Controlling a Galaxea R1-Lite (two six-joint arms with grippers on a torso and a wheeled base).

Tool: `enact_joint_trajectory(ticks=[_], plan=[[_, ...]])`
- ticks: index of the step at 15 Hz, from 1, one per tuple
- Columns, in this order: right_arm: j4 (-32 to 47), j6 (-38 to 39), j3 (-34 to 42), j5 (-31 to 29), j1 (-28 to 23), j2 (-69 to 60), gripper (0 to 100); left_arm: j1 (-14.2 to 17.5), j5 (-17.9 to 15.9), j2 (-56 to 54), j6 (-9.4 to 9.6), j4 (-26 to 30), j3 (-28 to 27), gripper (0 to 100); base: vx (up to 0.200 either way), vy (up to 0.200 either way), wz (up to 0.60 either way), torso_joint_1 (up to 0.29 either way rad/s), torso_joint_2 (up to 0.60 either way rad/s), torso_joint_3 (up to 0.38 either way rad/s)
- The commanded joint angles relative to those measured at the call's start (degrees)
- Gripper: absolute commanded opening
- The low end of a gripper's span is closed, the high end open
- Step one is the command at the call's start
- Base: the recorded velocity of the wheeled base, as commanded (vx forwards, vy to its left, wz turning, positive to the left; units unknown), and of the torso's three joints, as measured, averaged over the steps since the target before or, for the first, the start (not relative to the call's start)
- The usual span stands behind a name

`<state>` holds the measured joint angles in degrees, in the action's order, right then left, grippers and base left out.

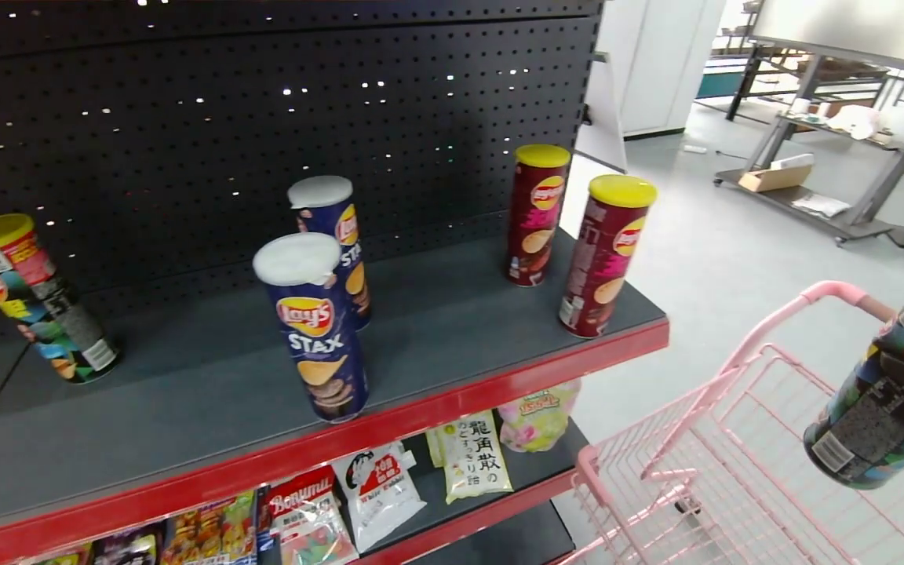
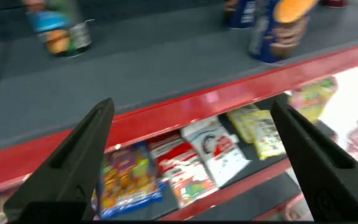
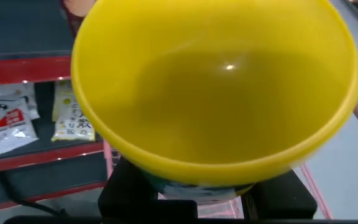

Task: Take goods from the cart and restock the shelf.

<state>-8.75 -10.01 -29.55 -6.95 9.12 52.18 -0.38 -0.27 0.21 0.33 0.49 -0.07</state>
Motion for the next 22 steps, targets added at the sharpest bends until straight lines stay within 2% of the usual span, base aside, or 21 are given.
enact_joint_trajectory(ticks=[1, 4, 8, 11, 16, 22], plan=[[-0.04, -0.01, 0.11, 0.01, 0.02, -0.5, 0, 0.03, 0.0, -0.03, 0.02, 0.04, -0.01, 100, 0.0, 0.0, 0.6, 0.002, 0.01, -0.002], [-0.12, -0.01, 1.6, -0.17, 0.02, -2.78, 0, 0.03, 0.0, -0.03, 0.02, 0.04, -0.01, 100, 0.0, 0.0, 0.6, -0.001, 0.01, 0.001], [-0.12, 0.08, 3.71, 0.18, 0.02, -8.93, 0, 0.03, 0.0, -0.03, 0.02, 0.04, 0.07, 100, 0.0, 0.0, 0.0, 0.0, 0.0, 0.0], [-0.04, 0.34, 8.81, 1.06, 0.29, -19.3, 0, 0.03, 0.0, -0.03, 0.02, 0.04, -0.01, 100, 0.0, 0.0, 0.0, 0.0, 0.0, 0.0], [0.05, 0.16, 10.3, 0.97, 0.2, -22.82, 0, 0.03, -0.08, -0.03, 0.11, 0.04, 0.07, 100, 0.0, 0.0, 0.0, 0.0, 0.0, 0.0], [0.05, 0.16, 11.01, 0.97, 0.2, -22.64, 0, 0.03, -0.17, -0.03, 0.37, -0.05, 0.07, 100, 0.0, 0.2, 0.0, 0.006, 0.0, 0.002]])
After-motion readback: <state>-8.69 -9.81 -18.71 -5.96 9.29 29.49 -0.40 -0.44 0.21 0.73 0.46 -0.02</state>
